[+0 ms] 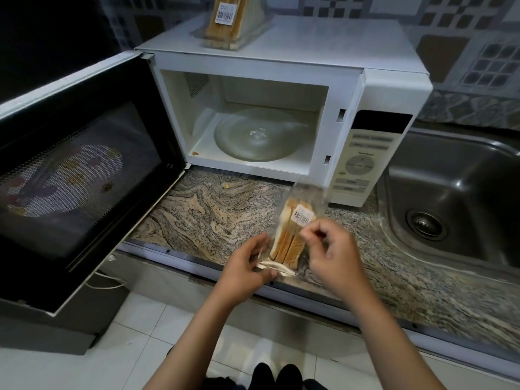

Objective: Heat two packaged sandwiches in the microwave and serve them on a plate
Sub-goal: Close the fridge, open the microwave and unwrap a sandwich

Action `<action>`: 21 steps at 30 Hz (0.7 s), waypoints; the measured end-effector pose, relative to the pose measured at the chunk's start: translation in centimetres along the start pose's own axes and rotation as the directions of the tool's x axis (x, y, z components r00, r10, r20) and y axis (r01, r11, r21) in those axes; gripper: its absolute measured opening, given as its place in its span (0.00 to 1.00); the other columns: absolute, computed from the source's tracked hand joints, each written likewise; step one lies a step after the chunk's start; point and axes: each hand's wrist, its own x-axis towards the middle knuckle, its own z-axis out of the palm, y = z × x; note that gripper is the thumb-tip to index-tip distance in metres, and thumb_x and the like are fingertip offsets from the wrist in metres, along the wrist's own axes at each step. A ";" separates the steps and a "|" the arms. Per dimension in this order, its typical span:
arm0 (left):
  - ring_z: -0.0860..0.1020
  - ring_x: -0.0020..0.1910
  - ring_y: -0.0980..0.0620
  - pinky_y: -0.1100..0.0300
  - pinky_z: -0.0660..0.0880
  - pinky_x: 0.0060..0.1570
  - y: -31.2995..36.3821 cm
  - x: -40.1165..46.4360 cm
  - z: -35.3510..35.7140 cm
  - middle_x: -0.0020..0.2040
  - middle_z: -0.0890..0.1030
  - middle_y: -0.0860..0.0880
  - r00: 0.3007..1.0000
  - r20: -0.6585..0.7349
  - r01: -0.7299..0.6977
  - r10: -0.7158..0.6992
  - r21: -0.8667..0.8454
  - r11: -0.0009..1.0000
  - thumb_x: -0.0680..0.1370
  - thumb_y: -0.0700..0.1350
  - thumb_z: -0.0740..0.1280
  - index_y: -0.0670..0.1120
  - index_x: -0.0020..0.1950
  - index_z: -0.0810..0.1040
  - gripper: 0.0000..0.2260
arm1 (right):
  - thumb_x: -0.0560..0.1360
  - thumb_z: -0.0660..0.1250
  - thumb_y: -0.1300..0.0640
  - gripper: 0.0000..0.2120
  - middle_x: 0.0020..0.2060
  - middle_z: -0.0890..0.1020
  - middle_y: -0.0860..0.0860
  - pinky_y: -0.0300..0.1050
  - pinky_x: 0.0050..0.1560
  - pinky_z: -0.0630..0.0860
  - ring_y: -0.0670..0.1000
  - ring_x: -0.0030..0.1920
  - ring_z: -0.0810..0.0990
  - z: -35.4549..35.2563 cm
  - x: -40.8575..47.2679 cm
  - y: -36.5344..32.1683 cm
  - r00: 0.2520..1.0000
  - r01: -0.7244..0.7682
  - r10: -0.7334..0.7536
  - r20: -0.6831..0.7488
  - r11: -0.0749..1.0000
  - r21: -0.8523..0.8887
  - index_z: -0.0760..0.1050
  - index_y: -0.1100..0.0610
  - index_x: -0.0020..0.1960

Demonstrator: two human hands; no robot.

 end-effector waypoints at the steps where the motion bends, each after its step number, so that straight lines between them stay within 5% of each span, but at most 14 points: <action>1: 0.73 0.64 0.57 0.61 0.72 0.63 0.0 0.1 -0.1 0.64 0.75 0.49 1.000 0.008 0.007 -0.007 -0.006 1.000 0.68 0.28 0.72 0.43 0.71 0.66 0.33 | 0.74 0.65 0.62 0.06 0.36 0.77 0.49 0.37 0.33 0.73 0.45 0.35 0.74 -0.7 0.5 -0.6 1.000 0.001 0.000 -0.015 1.000 0.010 0.75 0.56 0.39; 7: 0.72 0.64 0.58 0.69 0.73 0.55 0.1 0.3 -0.8 0.63 0.76 0.51 0.998 0.042 0.038 -0.038 0.005 0.999 0.68 0.30 0.73 0.44 0.70 0.67 0.32 | 0.74 0.66 0.55 0.02 0.39 0.75 0.44 0.31 0.44 0.71 0.39 0.41 0.73 -2.6 3.5 -1.8 0.977 0.103 -0.123 -0.173 0.988 -0.119 0.76 0.53 0.44; 12: 0.72 0.62 0.61 0.72 0.73 0.52 0.3 0.3 -0.8 0.63 0.76 0.53 0.998 0.033 0.048 -0.049 0.013 0.999 0.68 0.31 0.74 0.46 0.70 0.68 0.33 | 0.73 0.64 0.41 0.21 0.44 0.75 0.51 0.33 0.45 0.71 0.46 0.43 0.73 -2.4 5.5 -1.0 0.895 0.070 -0.140 -0.423 0.982 -0.176 0.75 0.59 0.51; 17: 0.72 0.63 0.61 0.69 0.72 0.54 0.4 0.2 -0.7 0.63 0.75 0.54 0.998 0.028 0.058 -0.058 0.012 0.998 0.68 0.32 0.74 0.47 0.69 0.68 0.33 | 0.71 0.59 0.36 0.22 0.37 0.76 0.51 0.40 0.33 0.75 0.48 0.35 0.76 -1.6 6.1 -0.6 0.891 -0.058 0.117 -0.439 0.988 0.146 0.70 0.55 0.50; 21: 0.71 0.65 0.59 0.68 0.71 0.55 0.6 0.2 -0.6 0.65 0.74 0.53 0.997 0.030 0.066 -0.067 0.022 0.998 0.69 0.32 0.73 0.46 0.70 0.67 0.33 | 0.74 0.56 0.40 0.23 0.50 0.80 0.51 0.39 0.49 0.79 0.44 0.50 0.82 -0.6 5.3 0.4 0.893 -0.079 0.249 -0.374 0.906 0.416 0.68 0.58 0.57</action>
